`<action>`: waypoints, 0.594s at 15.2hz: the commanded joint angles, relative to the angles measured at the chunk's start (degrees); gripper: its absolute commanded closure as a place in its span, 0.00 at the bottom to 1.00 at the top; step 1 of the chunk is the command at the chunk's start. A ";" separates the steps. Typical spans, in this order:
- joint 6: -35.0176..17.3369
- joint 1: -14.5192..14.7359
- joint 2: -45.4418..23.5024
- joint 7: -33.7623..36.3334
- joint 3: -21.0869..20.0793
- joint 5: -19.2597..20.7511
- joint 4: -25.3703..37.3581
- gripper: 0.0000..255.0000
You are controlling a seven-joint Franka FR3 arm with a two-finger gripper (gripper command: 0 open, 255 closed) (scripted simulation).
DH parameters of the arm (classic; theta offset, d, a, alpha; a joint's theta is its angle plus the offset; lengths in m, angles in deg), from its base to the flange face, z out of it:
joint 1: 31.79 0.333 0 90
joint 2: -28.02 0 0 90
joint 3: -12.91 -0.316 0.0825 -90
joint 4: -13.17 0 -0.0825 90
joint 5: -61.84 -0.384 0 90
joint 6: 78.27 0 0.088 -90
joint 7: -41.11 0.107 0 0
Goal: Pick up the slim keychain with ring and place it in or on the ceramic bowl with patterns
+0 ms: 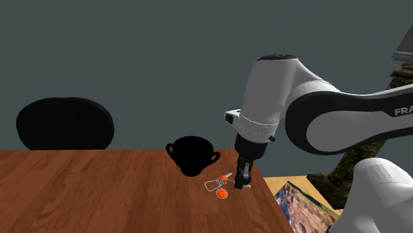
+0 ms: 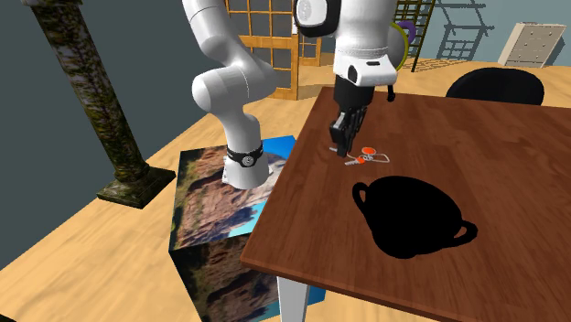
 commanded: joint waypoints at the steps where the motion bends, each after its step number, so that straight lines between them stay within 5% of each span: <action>1: 1.91 -0.04 0.54 0.03 0.15 0.13 1.34 1.00; 9: 8.73 -0.20 2.23 0.08 0.75 0.60 6.47 1.00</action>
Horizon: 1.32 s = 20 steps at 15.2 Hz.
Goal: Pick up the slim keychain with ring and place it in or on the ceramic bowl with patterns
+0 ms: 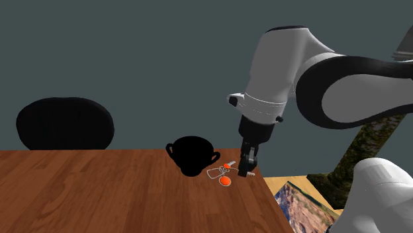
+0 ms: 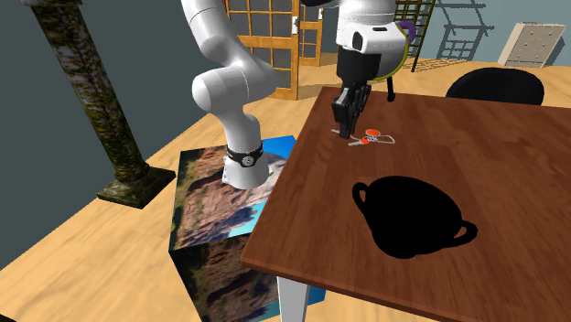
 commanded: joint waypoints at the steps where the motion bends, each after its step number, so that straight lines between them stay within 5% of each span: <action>1: 1.59 -0.06 0.07 0.04 0.11 0.13 1.50 1.00; 6: 5.55 -0.18 0.50 0.09 0.44 0.41 5.03 1.00; 18: 2.23 -4.80 -25.08 -5.97 4.72 4.88 27.06 1.00; 20: 0.68 -4.80 -25.29 -5.97 4.69 4.88 25.73 1.00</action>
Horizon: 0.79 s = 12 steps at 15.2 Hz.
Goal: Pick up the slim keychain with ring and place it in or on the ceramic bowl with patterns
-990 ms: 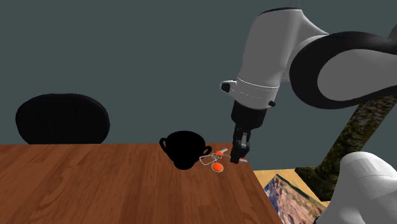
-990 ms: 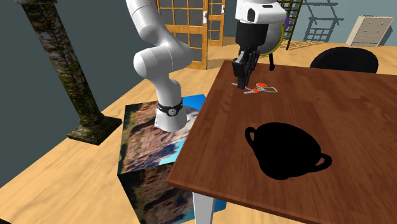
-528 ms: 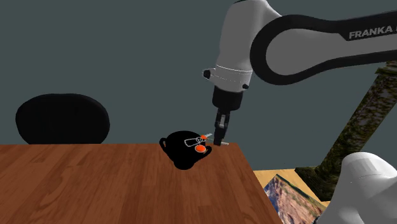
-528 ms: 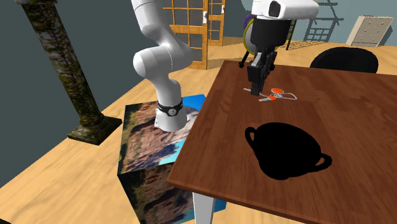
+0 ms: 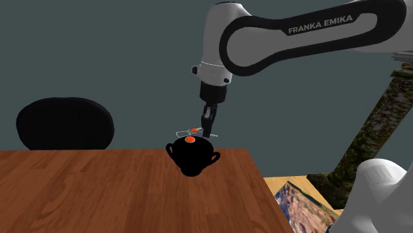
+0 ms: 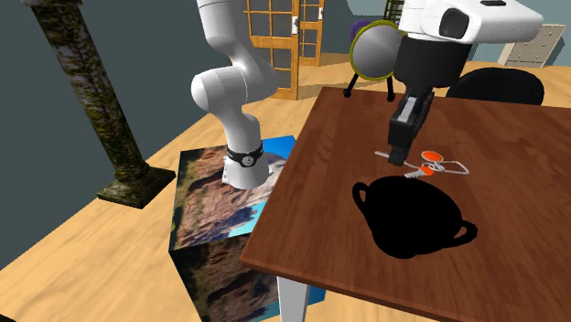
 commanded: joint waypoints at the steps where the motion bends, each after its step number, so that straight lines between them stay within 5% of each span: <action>1: -1.31 -0.10 -0.71 -0.20 0.10 0.08 -0.59 1.00; 12: -9.91 -0.07 -2.94 -0.11 -0.04 0.15 -6.96 1.00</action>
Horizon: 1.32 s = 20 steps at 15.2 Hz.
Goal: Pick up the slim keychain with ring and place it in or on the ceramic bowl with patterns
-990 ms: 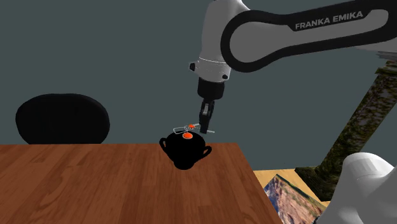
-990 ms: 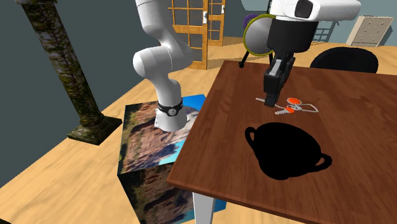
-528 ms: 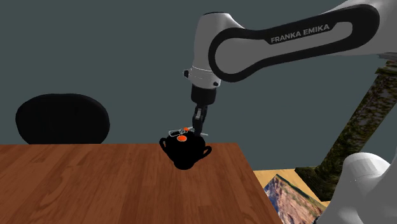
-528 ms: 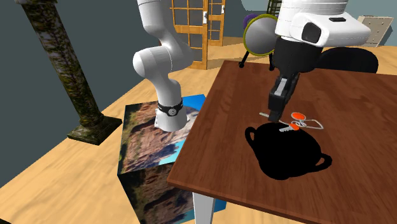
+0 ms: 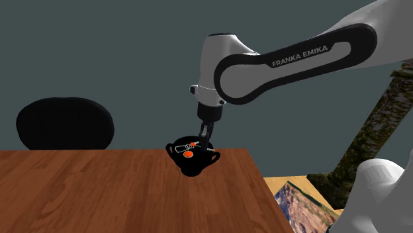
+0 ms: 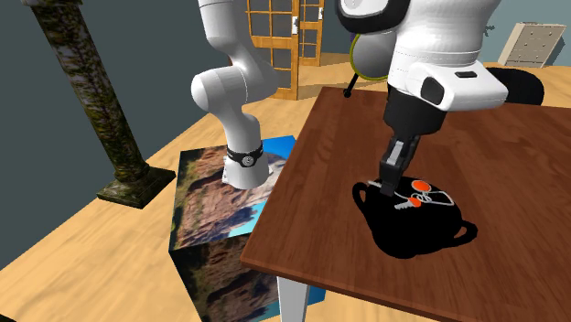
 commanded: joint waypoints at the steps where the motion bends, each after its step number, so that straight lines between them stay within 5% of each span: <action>1: -1.40 -0.01 -0.47 0.00 -0.01 0.02 -0.91 1.00; 9: -1.40 0.00 -0.47 0.00 -0.01 0.03 -0.91 1.00; 10: -1.37 0.00 -0.44 0.00 -0.01 0.02 -0.91 0.00; 15: -1.40 0.00 -0.47 0.00 -0.01 0.02 -0.91 0.00; 20: 6.01 -0.03 1.69 -0.10 0.12 -0.06 4.35 0.00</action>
